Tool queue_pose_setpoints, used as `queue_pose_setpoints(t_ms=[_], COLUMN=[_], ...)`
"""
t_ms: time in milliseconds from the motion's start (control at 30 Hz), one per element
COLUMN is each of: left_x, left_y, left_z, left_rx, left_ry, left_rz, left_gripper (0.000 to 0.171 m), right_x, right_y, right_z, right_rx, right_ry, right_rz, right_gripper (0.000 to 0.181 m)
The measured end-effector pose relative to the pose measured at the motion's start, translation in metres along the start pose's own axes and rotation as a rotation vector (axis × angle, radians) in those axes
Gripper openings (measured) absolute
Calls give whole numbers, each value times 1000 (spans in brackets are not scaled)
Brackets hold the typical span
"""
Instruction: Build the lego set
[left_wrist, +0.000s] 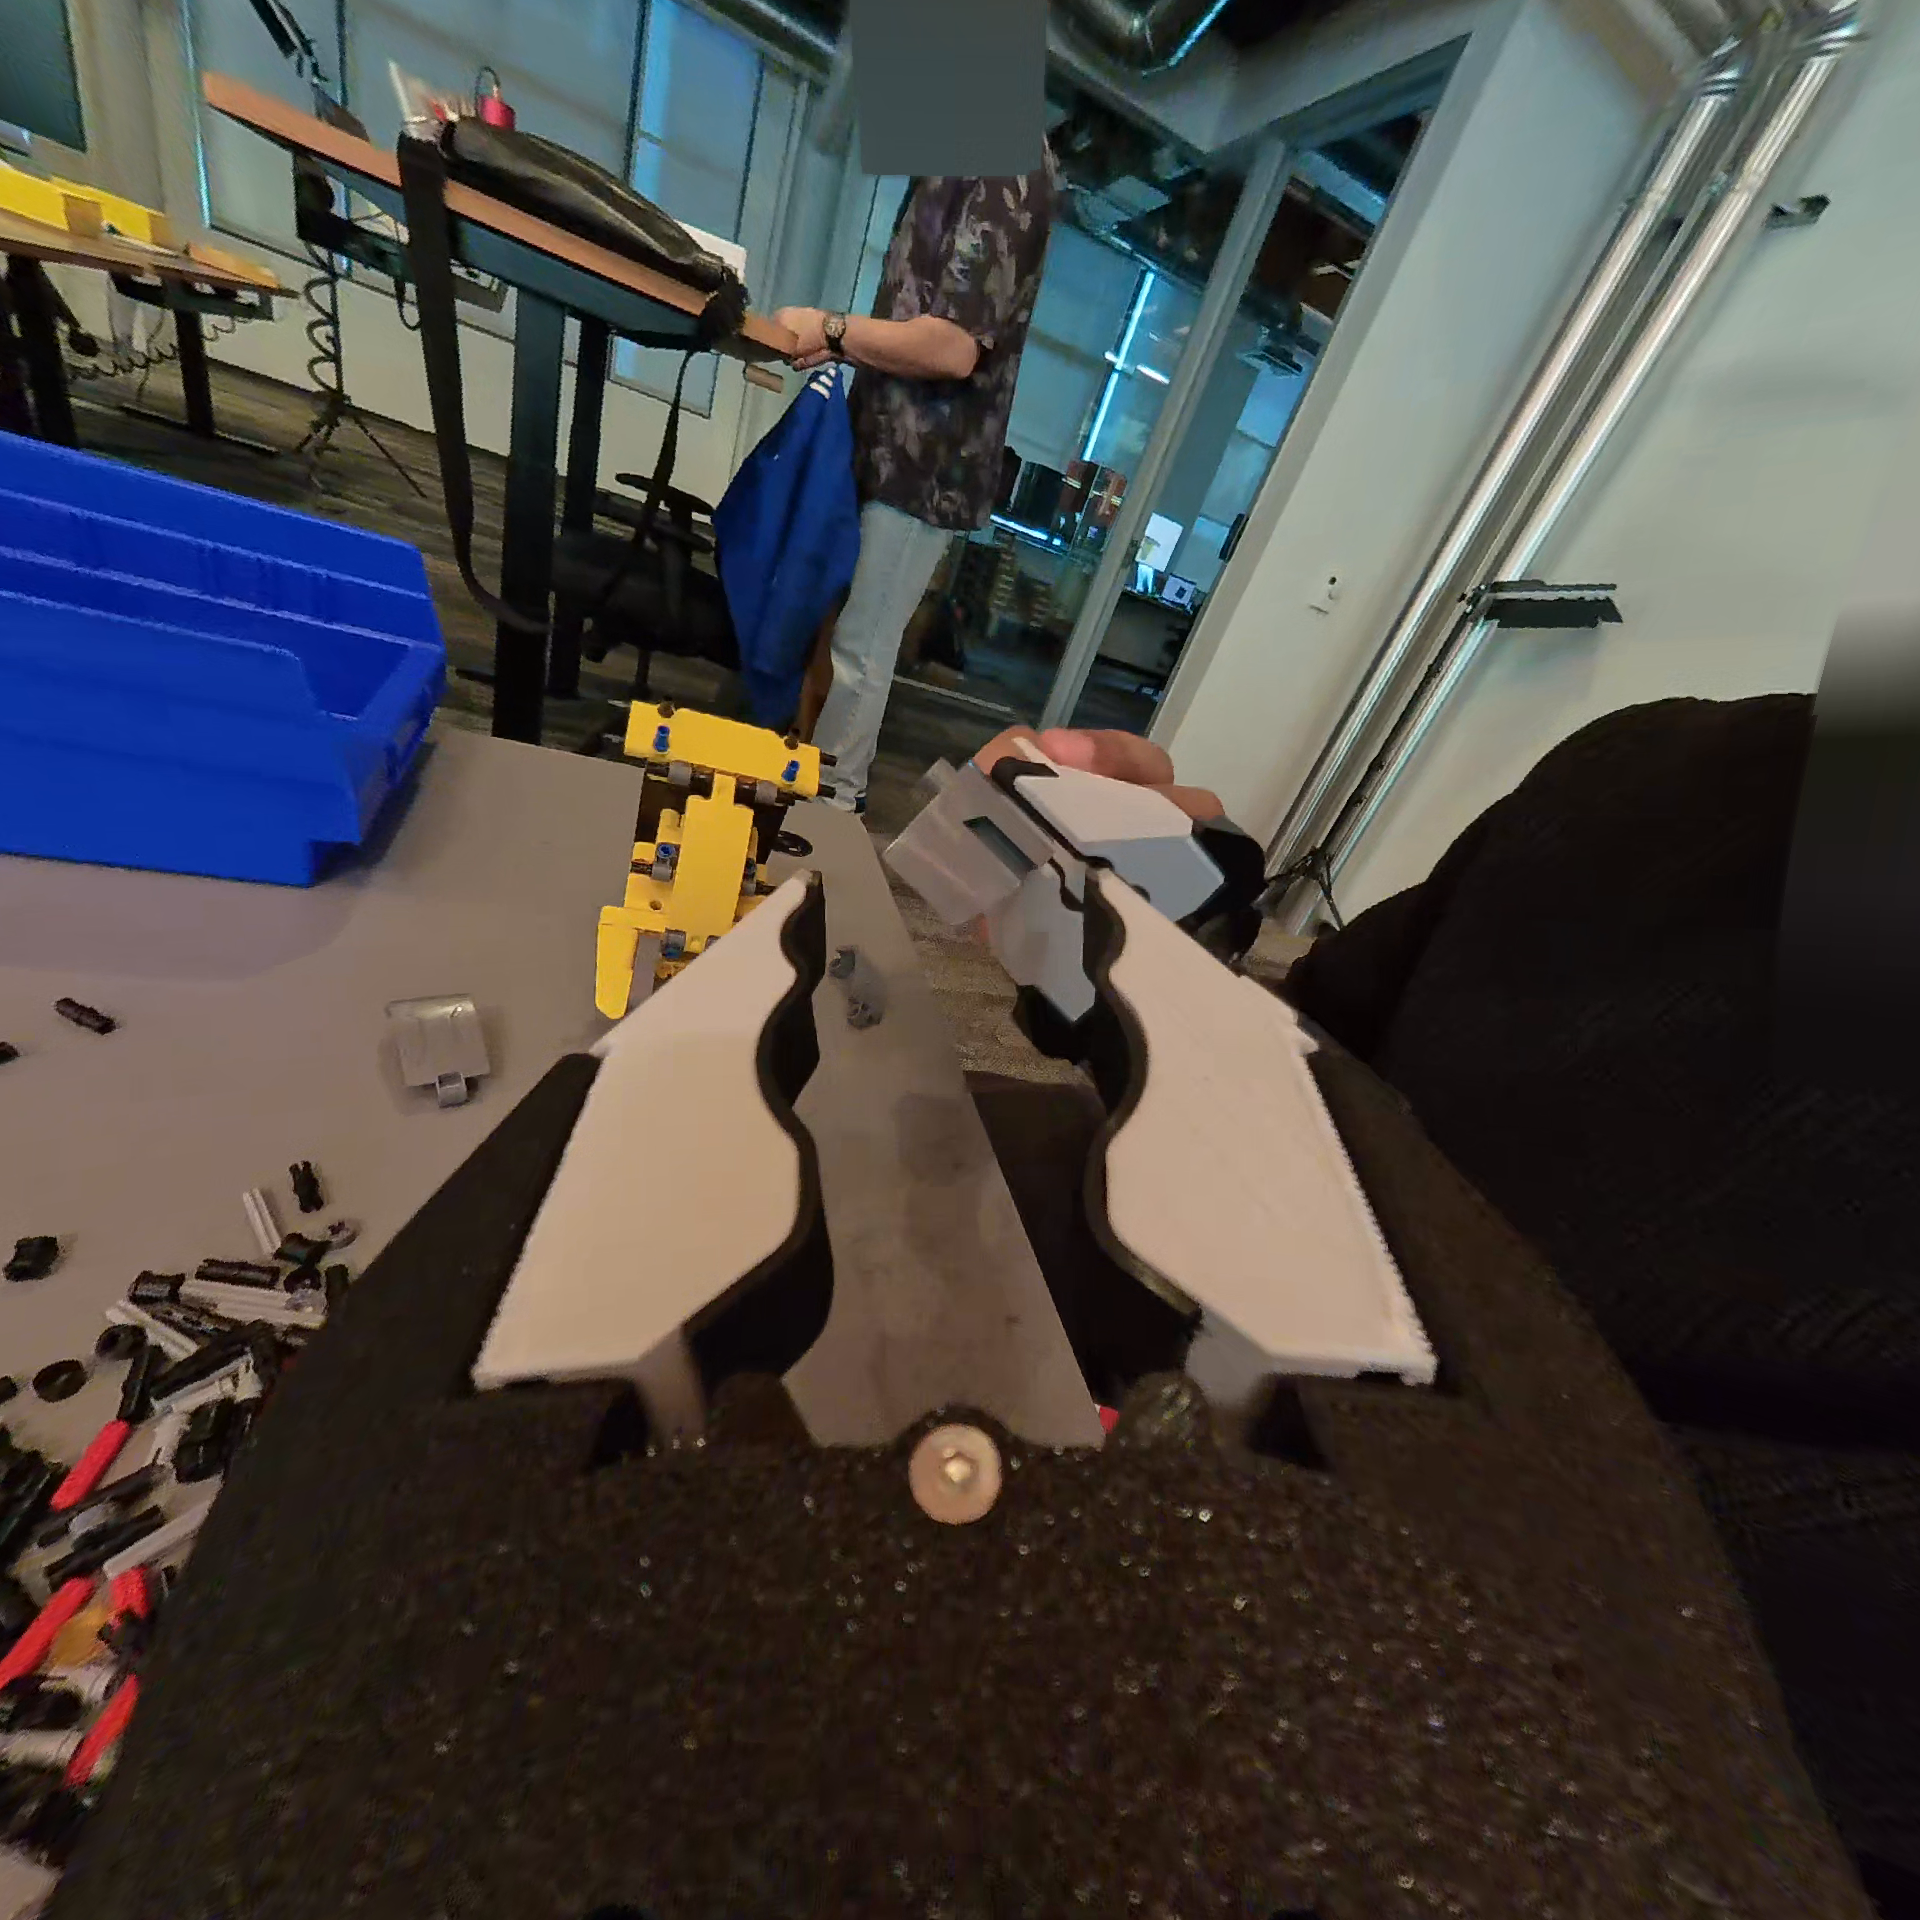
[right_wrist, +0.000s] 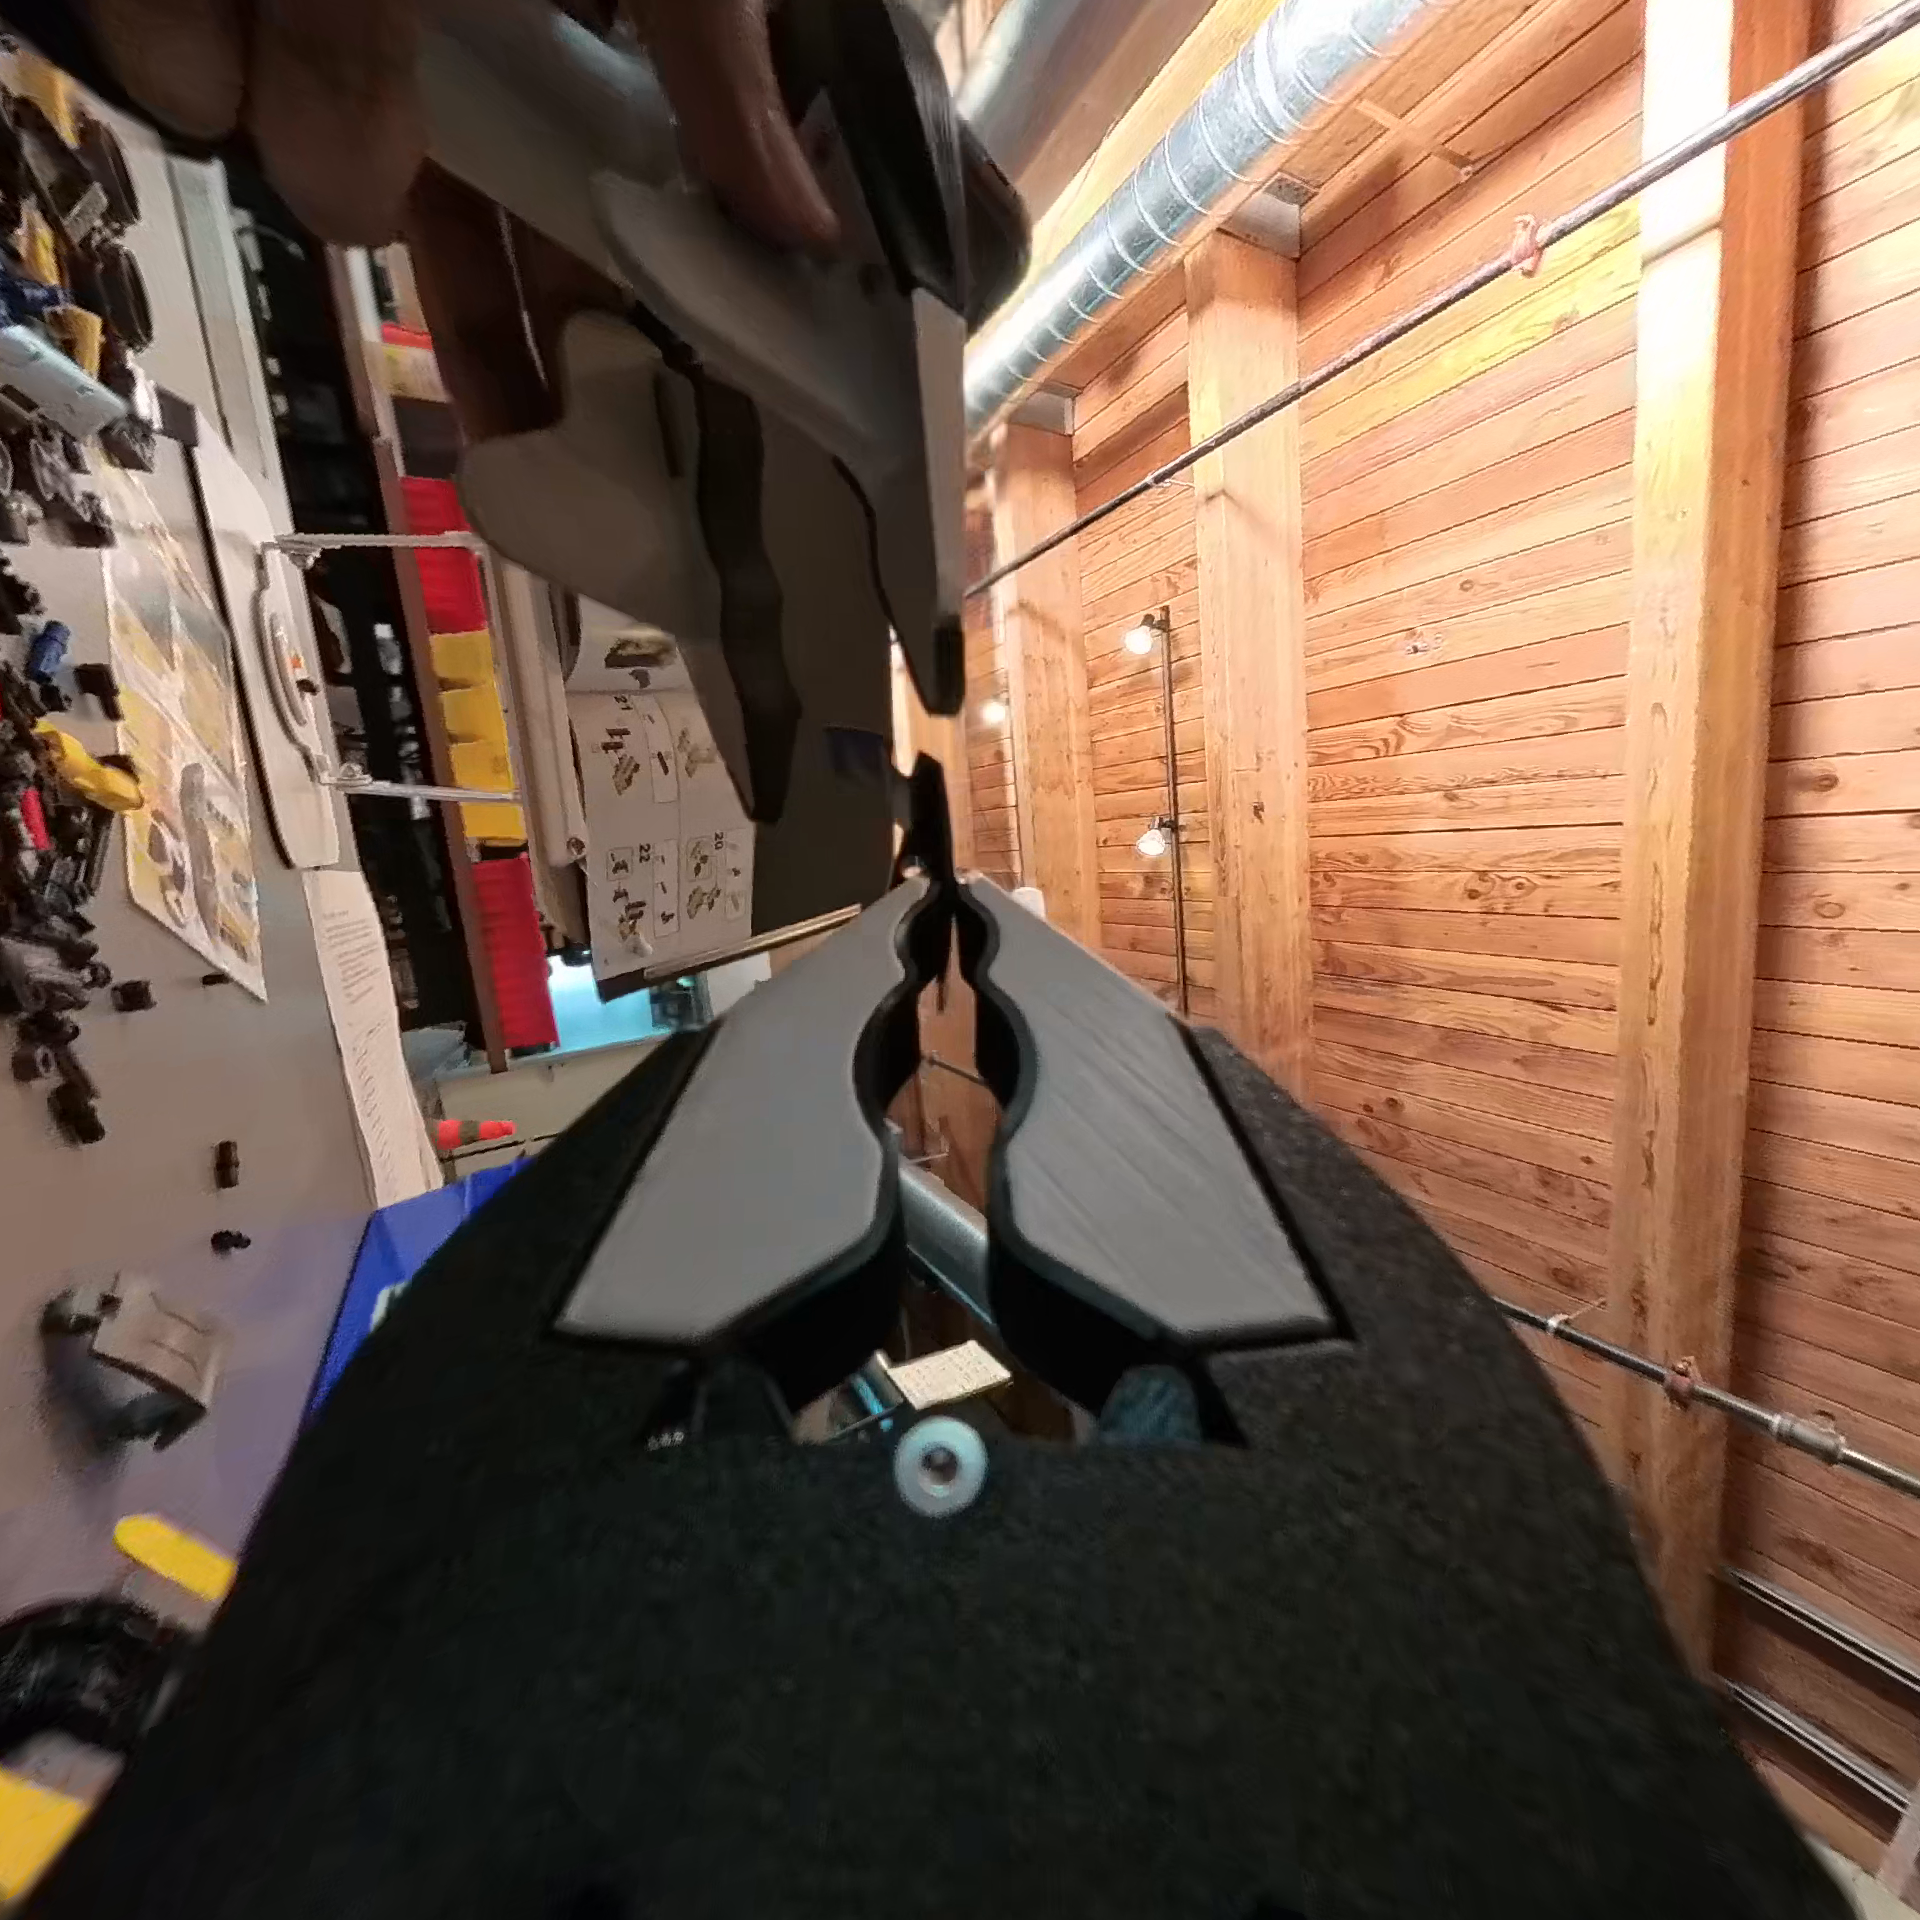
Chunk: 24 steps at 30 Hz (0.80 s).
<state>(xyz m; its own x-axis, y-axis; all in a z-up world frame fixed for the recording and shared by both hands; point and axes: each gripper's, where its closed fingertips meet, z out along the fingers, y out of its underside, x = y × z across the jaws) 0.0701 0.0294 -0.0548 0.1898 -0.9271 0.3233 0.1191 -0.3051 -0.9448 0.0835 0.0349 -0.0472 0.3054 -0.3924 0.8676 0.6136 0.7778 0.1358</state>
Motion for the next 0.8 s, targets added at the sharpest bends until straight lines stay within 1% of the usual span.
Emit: queue_pose_setpoints(t_ms=[67, 100, 167, 233, 300, 333, 367, 400, 467, 533, 567, 633, 700, 733, 800], left_x=[-4, -6, -7, -9, -11, -12, -12, -12, -13, -13, -12, -9, -7, -7, -7], left_y=[0, -1, -3, -5, -4, -4, -2, 0, 4, 6, 7, 8, 10, 11, 17], left_z=[-4, -5, -8, -9, -8, -6, -3, -1, 5, 10, 13, 18, 22, 24, 31], left_rx=[4, 8, 18, 29, 31, 29, 23, 12, -8, -14, -18, -24, -33, -42, -79], left_ry=[-20, -32, -43, -50, -55, -54, -52, -50, -49, -50, -45, -38, -37, -39, -48], left_rz=[-5, -5, -2, -2, -6, -9, -12, -16, -17, -18, -19, -14, -7, -5, 8], left_gripper=[49, 49, 49, 49, 49, 49, 49, 49, 49, 49, 49, 49, 49, 49, 49], right_x=[2, 4, 15, 19, 11, 4, -5, -15, -29, -36, -36, -35, -39, -41, -45], right_y=[7, 15, 44, 78, 108, 117, 119, 116, 99, 86, 89, 106, 126, 132, 136], right_z=[-10, -19, -45, -79, -115, -130, -143, -153, -161, -156, -152, -148, -154, -160, -172], right_rx=[-13, -26, -80, -150, -225, -253, -268, -264, -227, -198, -205, -239, -275, -287, -291], right_ry=[-55, -88, -153, -249, -378, -432, -485, -536, -576, -579, -562, -541, -557, -572, -599], right_rz=[-14, -17, 15, 69, 79, 84, 100, 122, 161, 144, 119, 123, 173, 173, 128], right_gripper=[0, 0, 1, 1, 0, 1, 1, 1, 1, 0, 0, 1, 1, 1, 1])
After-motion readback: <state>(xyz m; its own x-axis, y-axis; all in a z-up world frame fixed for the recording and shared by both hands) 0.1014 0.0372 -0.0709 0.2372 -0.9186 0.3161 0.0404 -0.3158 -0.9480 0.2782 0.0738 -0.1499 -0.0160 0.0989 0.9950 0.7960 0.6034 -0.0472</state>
